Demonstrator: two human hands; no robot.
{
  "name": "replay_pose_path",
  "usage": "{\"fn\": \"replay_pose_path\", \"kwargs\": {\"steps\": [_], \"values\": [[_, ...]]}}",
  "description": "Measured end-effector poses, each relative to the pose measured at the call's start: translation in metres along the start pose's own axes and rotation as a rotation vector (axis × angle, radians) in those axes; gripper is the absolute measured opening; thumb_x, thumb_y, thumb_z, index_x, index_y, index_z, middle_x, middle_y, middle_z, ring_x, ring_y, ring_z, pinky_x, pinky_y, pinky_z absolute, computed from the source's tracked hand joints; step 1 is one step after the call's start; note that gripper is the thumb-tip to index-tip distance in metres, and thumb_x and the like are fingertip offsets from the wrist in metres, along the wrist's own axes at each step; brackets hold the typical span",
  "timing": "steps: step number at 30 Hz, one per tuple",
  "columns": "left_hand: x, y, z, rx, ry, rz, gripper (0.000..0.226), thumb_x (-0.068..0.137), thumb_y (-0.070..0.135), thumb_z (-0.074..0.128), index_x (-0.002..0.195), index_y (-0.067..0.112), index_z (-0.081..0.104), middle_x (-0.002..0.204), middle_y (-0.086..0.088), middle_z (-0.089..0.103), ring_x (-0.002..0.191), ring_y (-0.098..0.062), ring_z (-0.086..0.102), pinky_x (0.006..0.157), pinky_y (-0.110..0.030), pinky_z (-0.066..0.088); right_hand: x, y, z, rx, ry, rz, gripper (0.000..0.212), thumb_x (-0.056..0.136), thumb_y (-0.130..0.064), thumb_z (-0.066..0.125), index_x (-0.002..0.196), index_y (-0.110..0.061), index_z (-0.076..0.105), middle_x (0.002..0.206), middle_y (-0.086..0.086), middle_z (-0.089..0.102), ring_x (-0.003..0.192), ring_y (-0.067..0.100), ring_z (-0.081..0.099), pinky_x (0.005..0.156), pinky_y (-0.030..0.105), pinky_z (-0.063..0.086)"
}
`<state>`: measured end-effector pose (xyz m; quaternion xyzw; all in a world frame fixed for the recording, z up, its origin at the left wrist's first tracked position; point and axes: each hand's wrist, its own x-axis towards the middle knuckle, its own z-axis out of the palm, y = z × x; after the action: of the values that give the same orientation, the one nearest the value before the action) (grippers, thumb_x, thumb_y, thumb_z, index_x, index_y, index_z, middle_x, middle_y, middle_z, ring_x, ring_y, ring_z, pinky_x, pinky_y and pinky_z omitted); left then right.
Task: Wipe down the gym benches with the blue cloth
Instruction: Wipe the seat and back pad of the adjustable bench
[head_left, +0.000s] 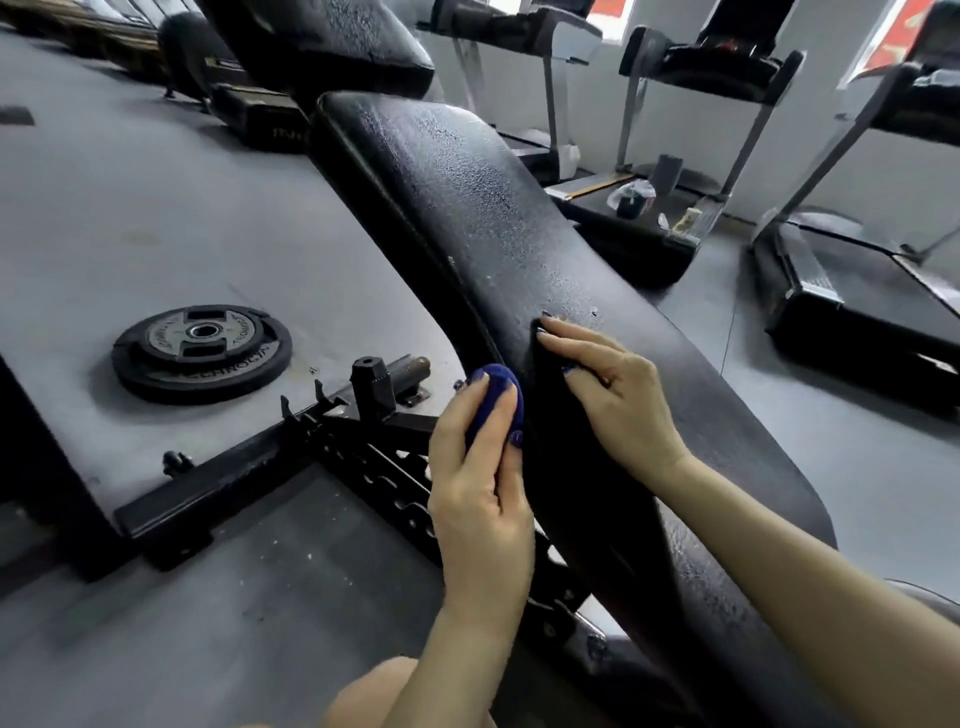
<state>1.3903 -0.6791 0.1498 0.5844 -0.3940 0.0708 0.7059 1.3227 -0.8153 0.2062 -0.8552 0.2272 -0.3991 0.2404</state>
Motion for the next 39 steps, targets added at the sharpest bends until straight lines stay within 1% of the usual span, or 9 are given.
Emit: {"fn": "replay_pose_path", "kwargs": {"steps": [4, 8, 11, 17, 20, 25, 32, 36, 39], "values": [[0.011, 0.002, -0.005, 0.131, -0.055, 0.154, 0.033, 0.091, 0.006, 0.059, 0.124, 0.008, 0.064, 0.132, -0.002, 0.055, 0.126, -0.021, 0.051, 0.108, -0.033, 0.041, 0.003, 0.008, -0.013, -0.045, -0.107, -0.084, 0.048, 0.083, 0.009, 0.05, 0.124, -0.012, 0.066, 0.136, -0.003, 0.057, 0.133, 0.002, 0.045, 0.113, 0.016, 0.028], [0.061, -0.003, 0.002, 0.239, -0.047, 0.151, 0.03, 0.092, 0.004, 0.06, 0.121, 0.008, 0.067, 0.127, -0.006, 0.057, 0.121, -0.025, 0.053, 0.107, -0.032, 0.04, 0.002, 0.015, -0.01, -0.035, -0.055, -0.147, 0.043, 0.084, 0.005, 0.049, 0.121, -0.007, 0.067, 0.133, 0.003, 0.06, 0.132, 0.009, 0.049, 0.114, 0.027, 0.034], [0.044, 0.003, 0.001, 0.284, -0.102, 0.174, 0.028, 0.094, 0.005, 0.057, 0.12, 0.007, 0.067, 0.129, -0.006, 0.055, 0.123, -0.023, 0.049, 0.107, -0.035, 0.04, 0.001, 0.019, -0.009, 0.041, -0.016, -0.127, 0.04, 0.085, 0.006, 0.048, 0.116, -0.004, 0.07, 0.129, 0.006, 0.063, 0.129, 0.013, 0.052, 0.112, 0.036, 0.038], [-0.03, 0.016, -0.019, 0.409, -0.365, 0.422, 0.027, 0.093, -0.001, 0.06, 0.118, 0.006, 0.068, 0.13, -0.007, 0.058, 0.129, -0.024, 0.045, 0.109, -0.042, 0.037, 0.002, 0.023, -0.012, 0.067, -0.021, -0.133, 0.037, 0.086, 0.005, 0.048, 0.114, -0.004, 0.07, 0.128, 0.005, 0.063, 0.128, 0.013, 0.053, 0.112, 0.032, 0.037], [-0.01, 0.011, -0.024, 0.465, -0.454, 0.548, 0.026, 0.092, -0.004, 0.058, 0.115, 0.005, 0.069, 0.128, -0.009, 0.061, 0.124, -0.029, 0.051, 0.105, -0.044, 0.04, 0.002, 0.024, -0.012, 0.081, -0.01, -0.133, 0.036, 0.086, 0.005, 0.047, 0.111, -0.003, 0.071, 0.127, 0.006, 0.064, 0.127, 0.014, 0.054, 0.112, 0.032, 0.037], [0.05, 0.011, -0.018, 0.46, -0.353, 0.369, 0.027, 0.094, 0.002, 0.051, 0.119, 0.004, 0.061, 0.124, -0.008, 0.06, 0.119, -0.027, 0.05, 0.108, -0.028, 0.034, 0.001, 0.025, -0.011, 0.089, 0.043, -0.103, 0.036, 0.083, 0.001, 0.047, 0.107, -0.005, 0.073, 0.123, 0.006, 0.067, 0.124, 0.012, 0.057, 0.111, 0.034, 0.039], [-0.025, 0.017, -0.022, 0.39, -0.447, 0.503, 0.022, 0.092, -0.003, 0.061, 0.111, 0.004, 0.068, 0.125, -0.006, 0.062, 0.123, -0.027, 0.052, 0.105, -0.042, 0.041, 0.001, 0.024, -0.011, 0.078, 0.041, -0.107, 0.033, 0.086, -0.001, 0.048, 0.108, -0.005, 0.072, 0.124, 0.006, 0.066, 0.124, 0.013, 0.057, 0.111, 0.031, 0.039], [-0.002, 0.012, -0.016, 0.381, -0.365, 0.48, 0.017, 0.094, 0.002, 0.061, 0.108, 0.003, 0.069, 0.121, -0.007, 0.064, 0.12, -0.027, 0.053, 0.104, -0.04, 0.042, 0.005, 0.02, -0.01, 0.02, 0.0, -0.13, 0.034, 0.087, -0.002, 0.048, 0.11, -0.007, 0.072, 0.126, 0.004, 0.065, 0.125, 0.011, 0.055, 0.11, 0.027, 0.038], [0.037, 0.007, -0.011, 0.325, -0.287, 0.391, 0.015, 0.094, 0.005, 0.059, 0.106, 0.005, 0.068, 0.119, -0.005, 0.063, 0.118, -0.025, 0.052, 0.106, -0.032, 0.038, 0.02, 0.017, -0.011, 0.015, -0.048, -0.14, 0.035, 0.087, -0.002, 0.047, 0.112, -0.008, 0.072, 0.128, 0.003, 0.064, 0.127, 0.009, 0.053, 0.111, 0.024, 0.036]]}}
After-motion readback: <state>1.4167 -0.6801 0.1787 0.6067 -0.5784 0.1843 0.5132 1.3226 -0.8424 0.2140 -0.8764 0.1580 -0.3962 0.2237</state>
